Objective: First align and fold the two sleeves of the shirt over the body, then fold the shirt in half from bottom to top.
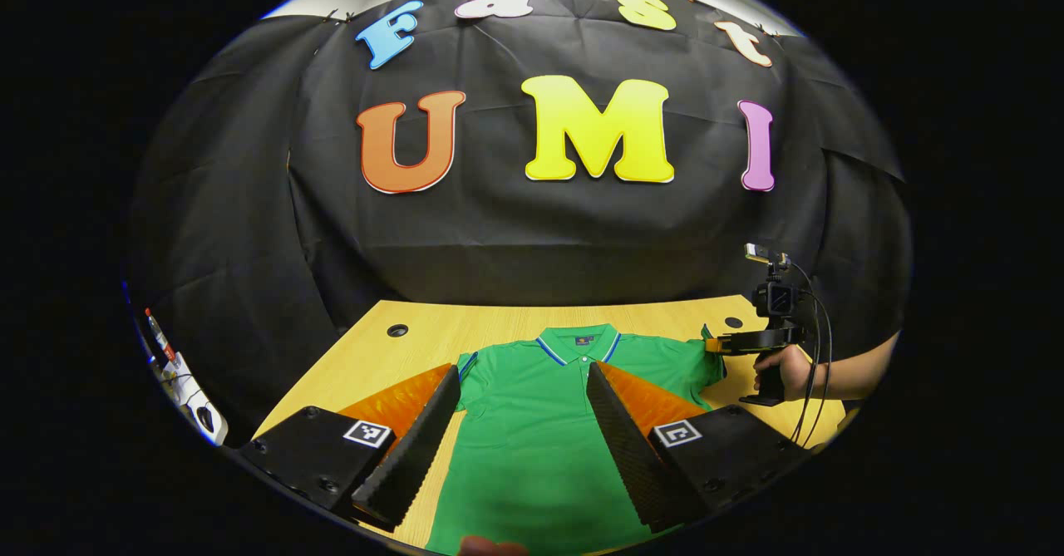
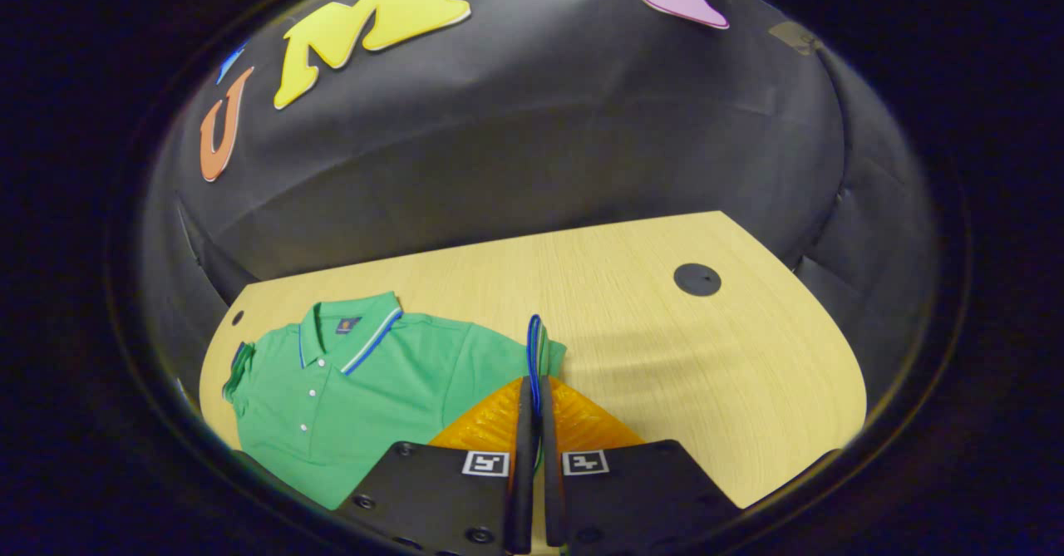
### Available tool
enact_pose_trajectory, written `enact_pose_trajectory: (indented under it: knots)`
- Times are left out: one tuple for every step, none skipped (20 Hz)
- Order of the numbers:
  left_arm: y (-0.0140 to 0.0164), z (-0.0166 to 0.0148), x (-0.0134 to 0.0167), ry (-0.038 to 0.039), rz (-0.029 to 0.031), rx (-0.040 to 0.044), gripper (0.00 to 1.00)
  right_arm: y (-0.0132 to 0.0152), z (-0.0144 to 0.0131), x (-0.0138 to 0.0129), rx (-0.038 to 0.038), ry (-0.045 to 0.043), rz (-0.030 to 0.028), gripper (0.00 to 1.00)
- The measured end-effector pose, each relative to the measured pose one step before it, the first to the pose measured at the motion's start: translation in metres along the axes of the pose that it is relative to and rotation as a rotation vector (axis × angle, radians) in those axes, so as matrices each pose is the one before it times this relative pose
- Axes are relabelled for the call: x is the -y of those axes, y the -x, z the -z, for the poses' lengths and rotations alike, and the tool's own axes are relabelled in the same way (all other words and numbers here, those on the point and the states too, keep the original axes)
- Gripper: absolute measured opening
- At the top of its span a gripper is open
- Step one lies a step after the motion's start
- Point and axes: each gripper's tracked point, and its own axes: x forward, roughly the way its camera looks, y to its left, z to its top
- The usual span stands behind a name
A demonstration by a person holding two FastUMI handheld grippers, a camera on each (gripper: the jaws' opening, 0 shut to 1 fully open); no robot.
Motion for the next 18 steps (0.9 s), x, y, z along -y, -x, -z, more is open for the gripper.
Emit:
enact_pose_trajectory:
  knots:
    - [0.00097, 0.00001, -0.00182, -0.00120, -0.00235, 0.00271, 0.99, 0.00285, -0.00343, -0.00756, 0.00644, 0.00909, -0.00416, 0.08]
    - [0.00175, -0.00188, -0.00234, -0.00135, -0.00348, 0.00278, 0.99, 0.00265, -0.00442, -0.00797, 0.00817, 0.01997, -0.00348, 0.08]
    - [0.00067, -0.00021, -0.00338, 0.00110, -0.00456, 0.00402, 0.99, 0.00228, -0.00371, -0.00895, 0.00595, 0.02154, -0.00486, 0.08]
    - [0.00021, -0.00068, -0.00334, 0.00301, -0.00604, 0.00330, 0.98, 0.00268, -0.00512, -0.01046, 0.00598, 0.01324, -0.00960, 0.08]
    - [0.00083, 0.00014, -0.00469, 0.00633, -0.00637, 0.00394, 0.98, 0.00171, -0.00288, -0.01074, 0.00403, 0.01372, -0.00792, 0.08]
    - [0.00083, -0.00037, -0.00491, 0.00820, -0.00737, 0.00154, 0.98, 0.00039, -0.00371, -0.00901, 0.00384, 0.01725, -0.00076, 0.08]
    - [0.00150, -0.00006, -0.00376, 0.00908, -0.00752, 0.00038, 0.98, -0.00079, -0.00009, -0.00966, -0.00438, 0.01691, -0.00226, 0.08]
    - [0.00059, 0.00084, -0.00434, 0.00912, -0.00636, -0.00091, 0.98, -0.00148, 0.00171, -0.00989, -0.01187, 0.01135, -0.00472, 0.08]
    - [0.00149, 0.00197, -0.00475, 0.00860, -0.00837, -0.00226, 0.99, -0.00144, 0.00229, -0.01177, -0.01325, 0.00573, -0.00822, 0.08]
    - [0.00153, -0.00017, -0.00557, 0.00764, -0.00945, -0.00109, 0.98, -0.00241, 0.00275, -0.01247, -0.01194, 0.01068, -0.01220, 0.08]
    - [0.00087, 0.00102, -0.00644, 0.00557, -0.01235, -0.00098, 0.98, -0.00297, 0.00345, -0.01245, -0.00882, 0.01412, -0.01197, 0.09]
    - [0.00245, 0.00006, -0.00730, 0.00405, -0.01217, -0.00052, 0.98, -0.00409, 0.00203, -0.01128, -0.00567, 0.01484, -0.00952, 0.05]
    - [0.00249, -0.00041, -0.00680, 0.00211, -0.01256, 0.00035, 0.98, -0.00298, 0.00313, -0.00990, -0.01168, 0.01094, -0.00816, 0.05]
    - [0.00192, -0.00170, -0.00703, 0.00092, -0.01151, 0.00025, 0.98, -0.00256, 0.00134, -0.00952, -0.01098, -0.00095, -0.01332, 0.08]
    - [0.00233, 0.00009, -0.00636, 0.00212, -0.01039, 0.00267, 0.98, 0.00028, 0.00127, -0.00907, -0.00649, -0.00389, -0.02097, 0.08]
    - [0.00111, -0.00122, -0.00704, 0.00545, -0.00826, 0.00165, 0.98, 0.00077, 0.00000, -0.00784, -0.00168, -0.01038, -0.02156, 0.12]
    - [0.00011, -0.00010, -0.00489, 0.00778, -0.00497, 0.00148, 0.98, 0.00288, -0.00224, -0.00517, 0.00482, -0.00687, -0.00818, 0.25]
    - [0.00112, -0.00123, -0.00338, 0.00883, -0.00287, 0.00037, 0.98, 0.00448, -0.00365, -0.00090, 0.00894, -0.00300, 0.00232, 0.36]
